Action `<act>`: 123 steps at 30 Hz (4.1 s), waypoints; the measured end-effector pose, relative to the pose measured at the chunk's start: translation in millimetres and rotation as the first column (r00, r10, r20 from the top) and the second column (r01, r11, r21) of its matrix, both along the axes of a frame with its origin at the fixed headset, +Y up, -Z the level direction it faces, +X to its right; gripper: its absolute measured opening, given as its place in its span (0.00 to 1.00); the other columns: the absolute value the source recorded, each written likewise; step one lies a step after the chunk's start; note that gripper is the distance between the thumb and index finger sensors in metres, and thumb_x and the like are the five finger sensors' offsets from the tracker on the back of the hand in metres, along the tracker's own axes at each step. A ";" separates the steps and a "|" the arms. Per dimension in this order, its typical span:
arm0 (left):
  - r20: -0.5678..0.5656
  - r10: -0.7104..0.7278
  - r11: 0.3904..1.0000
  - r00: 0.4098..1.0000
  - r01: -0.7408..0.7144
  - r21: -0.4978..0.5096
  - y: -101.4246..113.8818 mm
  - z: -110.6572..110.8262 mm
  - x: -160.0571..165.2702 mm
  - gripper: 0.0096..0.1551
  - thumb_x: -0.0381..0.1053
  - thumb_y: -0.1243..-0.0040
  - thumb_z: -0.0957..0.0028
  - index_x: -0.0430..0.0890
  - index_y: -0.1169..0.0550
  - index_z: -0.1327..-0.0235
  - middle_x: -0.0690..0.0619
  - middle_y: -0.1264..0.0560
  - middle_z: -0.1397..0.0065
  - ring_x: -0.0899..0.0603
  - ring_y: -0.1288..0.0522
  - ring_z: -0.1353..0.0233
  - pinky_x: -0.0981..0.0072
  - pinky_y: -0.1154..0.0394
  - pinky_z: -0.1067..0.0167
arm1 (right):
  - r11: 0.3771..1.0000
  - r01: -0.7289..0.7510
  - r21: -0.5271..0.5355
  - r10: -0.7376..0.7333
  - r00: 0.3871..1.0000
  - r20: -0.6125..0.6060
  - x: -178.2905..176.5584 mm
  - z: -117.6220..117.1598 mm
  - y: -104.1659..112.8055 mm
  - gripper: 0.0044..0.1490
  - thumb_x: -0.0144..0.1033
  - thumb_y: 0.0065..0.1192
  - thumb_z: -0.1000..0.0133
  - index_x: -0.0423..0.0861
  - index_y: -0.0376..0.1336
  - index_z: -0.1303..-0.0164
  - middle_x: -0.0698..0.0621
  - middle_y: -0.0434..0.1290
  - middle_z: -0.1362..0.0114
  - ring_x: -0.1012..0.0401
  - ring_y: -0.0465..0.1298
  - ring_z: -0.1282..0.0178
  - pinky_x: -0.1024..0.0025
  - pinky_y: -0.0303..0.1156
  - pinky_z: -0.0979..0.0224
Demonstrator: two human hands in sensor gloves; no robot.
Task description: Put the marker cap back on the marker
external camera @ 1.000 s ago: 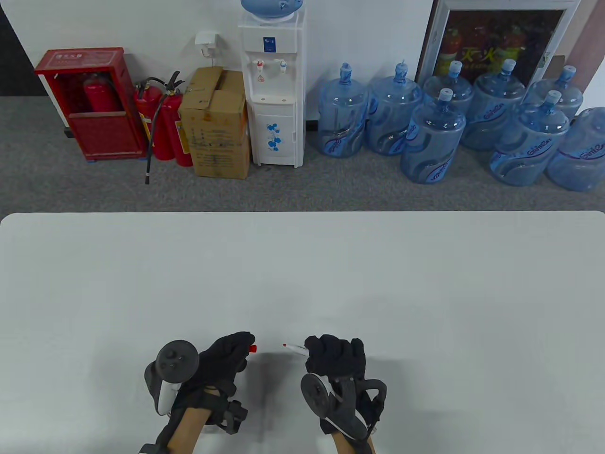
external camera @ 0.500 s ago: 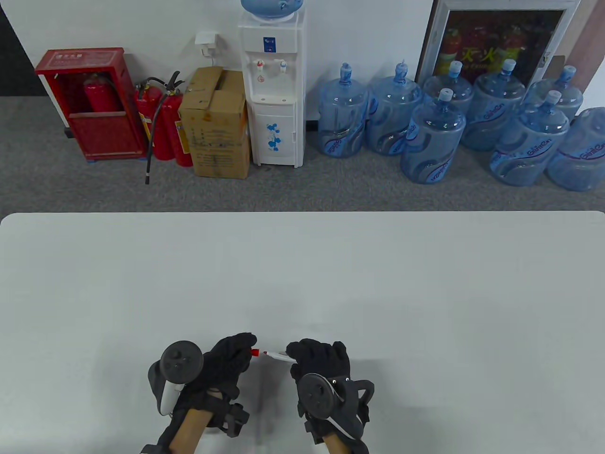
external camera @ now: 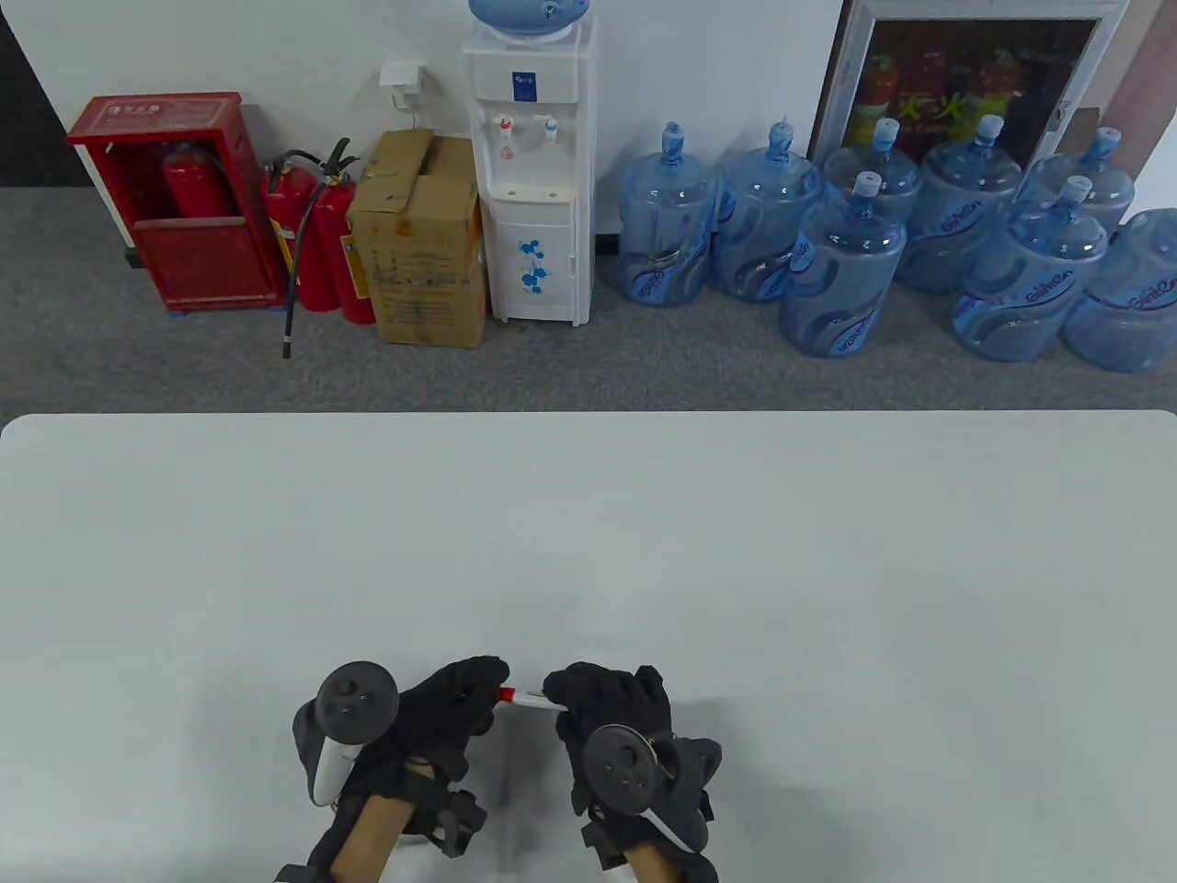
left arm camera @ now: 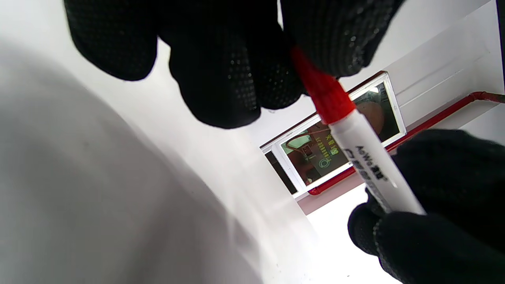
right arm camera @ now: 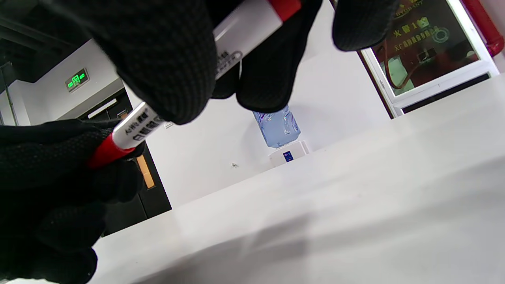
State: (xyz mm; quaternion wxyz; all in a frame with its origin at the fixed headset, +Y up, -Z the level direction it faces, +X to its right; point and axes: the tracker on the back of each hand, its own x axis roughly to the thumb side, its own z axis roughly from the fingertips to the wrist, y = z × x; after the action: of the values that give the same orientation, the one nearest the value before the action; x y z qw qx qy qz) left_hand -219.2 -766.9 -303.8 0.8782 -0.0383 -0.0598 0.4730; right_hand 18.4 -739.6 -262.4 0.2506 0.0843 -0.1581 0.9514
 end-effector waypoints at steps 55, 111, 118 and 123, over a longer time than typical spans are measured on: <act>0.099 0.000 0.992 0.995 -0.013 0.128 21.9 9.0 16.5 0.22 0.56 0.38 0.60 0.59 0.17 0.52 0.57 0.09 0.58 0.50 0.09 0.68 0.47 0.20 0.44 | 0.813 0.375 -0.445 -0.479 0.866 -0.145 26.4 -23.3 -16.2 0.31 0.55 0.55 0.50 0.57 0.68 0.38 0.56 0.84 0.70 0.69 0.76 0.83 0.60 0.84 0.48; -0.328 -0.826 0.453 0.458 0.886 0.097 13.8 1.2 -22.9 0.47 0.73 0.61 0.52 0.61 0.52 0.18 0.49 0.47 0.09 0.36 0.55 0.11 0.24 0.61 0.30 | 0.967 -0.175 -0.185 0.254 0.643 0.722 206.3 -26.8 3.1 0.31 0.43 0.76 0.56 0.55 0.73 0.41 0.56 0.82 0.38 0.56 0.84 0.39 0.35 0.61 0.25; -0.321 -0.842 0.427 0.434 0.899 0.097 12.2 2.0 -18.2 0.47 0.73 0.61 0.52 0.60 0.52 0.18 0.49 0.46 0.09 0.36 0.55 0.11 0.24 0.61 0.30 | 0.915 -0.185 -0.359 0.401 0.522 0.753 232.8 -25.4 -16.1 0.30 0.44 0.76 0.57 0.55 0.74 0.43 0.56 0.84 0.39 0.56 0.84 0.40 0.36 0.61 0.24; -0.312 -0.847 0.426 0.431 0.900 0.088 11.0 1.8 -17.6 0.47 0.73 0.61 0.52 0.60 0.52 0.18 0.49 0.46 0.09 0.36 0.54 0.11 0.24 0.61 0.30 | 0.876 -0.222 -0.429 0.481 0.484 0.731 231.5 -28.3 -17.4 0.29 0.45 0.76 0.57 0.54 0.75 0.43 0.55 0.84 0.40 0.56 0.84 0.40 0.35 0.59 0.24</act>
State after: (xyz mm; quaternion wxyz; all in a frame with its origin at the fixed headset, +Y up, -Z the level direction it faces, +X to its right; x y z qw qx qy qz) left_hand -236.7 -755.9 -302.1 0.9932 0.0956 0.0097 -0.0651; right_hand 250.0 -757.1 -290.7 -0.0452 -0.3717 -0.1006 0.9218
